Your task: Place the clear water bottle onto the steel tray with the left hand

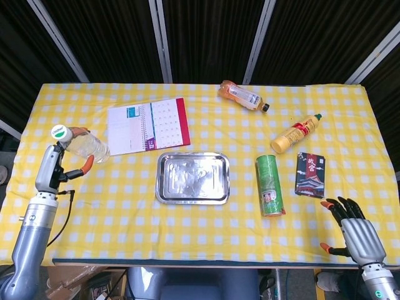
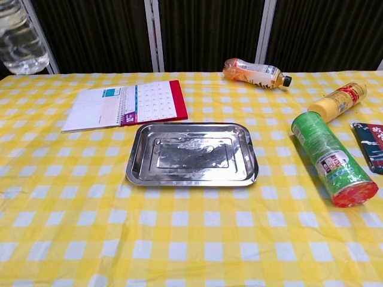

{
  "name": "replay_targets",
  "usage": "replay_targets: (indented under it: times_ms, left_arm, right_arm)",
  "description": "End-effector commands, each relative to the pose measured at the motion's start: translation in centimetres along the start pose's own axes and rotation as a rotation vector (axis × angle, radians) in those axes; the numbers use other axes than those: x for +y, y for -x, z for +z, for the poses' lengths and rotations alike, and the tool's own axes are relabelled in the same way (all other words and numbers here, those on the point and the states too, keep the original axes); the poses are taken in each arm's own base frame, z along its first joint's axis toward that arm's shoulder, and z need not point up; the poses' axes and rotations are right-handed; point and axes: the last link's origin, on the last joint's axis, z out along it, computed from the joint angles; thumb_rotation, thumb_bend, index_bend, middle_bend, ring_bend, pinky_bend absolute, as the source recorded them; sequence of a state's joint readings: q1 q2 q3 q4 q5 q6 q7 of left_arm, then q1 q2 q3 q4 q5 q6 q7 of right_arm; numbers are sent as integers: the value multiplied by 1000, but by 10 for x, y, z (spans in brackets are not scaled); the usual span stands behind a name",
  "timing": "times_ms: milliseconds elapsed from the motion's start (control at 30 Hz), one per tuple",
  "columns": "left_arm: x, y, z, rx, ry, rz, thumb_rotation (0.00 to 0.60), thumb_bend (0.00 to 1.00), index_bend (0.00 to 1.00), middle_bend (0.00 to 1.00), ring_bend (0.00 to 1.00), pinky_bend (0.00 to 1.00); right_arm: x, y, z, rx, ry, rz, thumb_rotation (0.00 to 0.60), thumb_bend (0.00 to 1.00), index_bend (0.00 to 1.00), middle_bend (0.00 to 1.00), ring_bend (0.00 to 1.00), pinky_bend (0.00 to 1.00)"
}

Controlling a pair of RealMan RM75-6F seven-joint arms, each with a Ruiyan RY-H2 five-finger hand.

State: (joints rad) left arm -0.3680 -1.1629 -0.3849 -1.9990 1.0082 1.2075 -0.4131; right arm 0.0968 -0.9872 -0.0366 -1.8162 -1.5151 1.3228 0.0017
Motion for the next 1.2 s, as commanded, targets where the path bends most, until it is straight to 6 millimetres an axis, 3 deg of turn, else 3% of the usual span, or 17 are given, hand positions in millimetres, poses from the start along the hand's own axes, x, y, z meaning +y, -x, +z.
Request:
replay_targets:
  times_ms: [33, 233, 733, 900, 1200]
  left_arm:
    - [-43, -4, -3, -13, -80, -8, 600, 673, 555, 212, 0, 0]
    - [-72, 1, 7, -33, -129, -41, 600, 673, 556, 212, 0, 0]
    - [-46, 40, 12, -125, -63, -18, 600, 676, 563, 214, 0, 0]
    - [-41, 69, 19, -179, -62, -9, 600, 676, 564, 213, 0, 0]
    - [-38, 139, 33, -291, -80, -39, 600, 678, 564, 214, 0, 0]
  right_arm:
    - [-1, 0, 0, -1, -2, -1, 600, 158, 188, 149, 42, 19]
    - [-1, 0, 0, 0, 0, -3, 600, 158, 188, 149, 42, 19]
    - [-1, 0, 0, 1, -2, 1, 600, 157, 188, 149, 42, 19]
    - [1, 0, 0, 1, 1, 4, 600, 158, 188, 149, 42, 19]
    - [4, -3, 0, 8, 7, 13, 600, 158, 188, 149, 42, 19]
